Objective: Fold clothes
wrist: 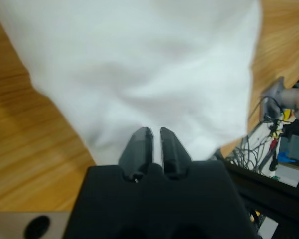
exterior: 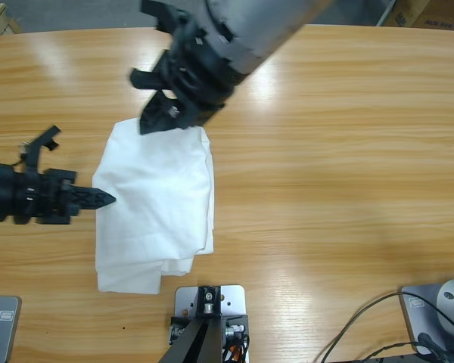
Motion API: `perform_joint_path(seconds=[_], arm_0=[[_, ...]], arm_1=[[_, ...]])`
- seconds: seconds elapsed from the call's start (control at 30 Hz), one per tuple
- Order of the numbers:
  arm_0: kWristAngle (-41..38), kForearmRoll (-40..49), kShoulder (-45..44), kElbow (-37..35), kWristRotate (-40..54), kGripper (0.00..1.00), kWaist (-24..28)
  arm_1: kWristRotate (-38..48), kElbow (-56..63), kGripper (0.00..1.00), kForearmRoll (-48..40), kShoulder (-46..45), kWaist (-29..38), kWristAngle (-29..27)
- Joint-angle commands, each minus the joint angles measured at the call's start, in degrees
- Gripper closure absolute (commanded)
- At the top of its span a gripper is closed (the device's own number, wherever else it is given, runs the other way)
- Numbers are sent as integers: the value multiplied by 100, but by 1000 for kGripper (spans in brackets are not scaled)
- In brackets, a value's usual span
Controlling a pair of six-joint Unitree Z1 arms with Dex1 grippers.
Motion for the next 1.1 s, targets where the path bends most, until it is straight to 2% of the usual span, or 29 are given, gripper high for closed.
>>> perform_joint_path(seconds=[0.03,0.23,0.53,0.77,1.1], arm_0=[[-382,-1660,1030,651,-385,1000,-92],[-401,-1706,1207,653,-411,1000,-92],[-401,-1708,1348,784,-328,1000,-92],[-310,-1708,1947,987,-392,1000,-92],[-199,-1715,2313,714,-446,1000,-92]], arm_1=[[133,492,1000,-720,879,-405,1045],[142,480,1000,-954,1329,-407,1390],[209,332,1000,-956,1717,-512,1211],[195,-281,1000,-66,1707,-528,622],[8,-719,1000,505,2034,-649,618]])
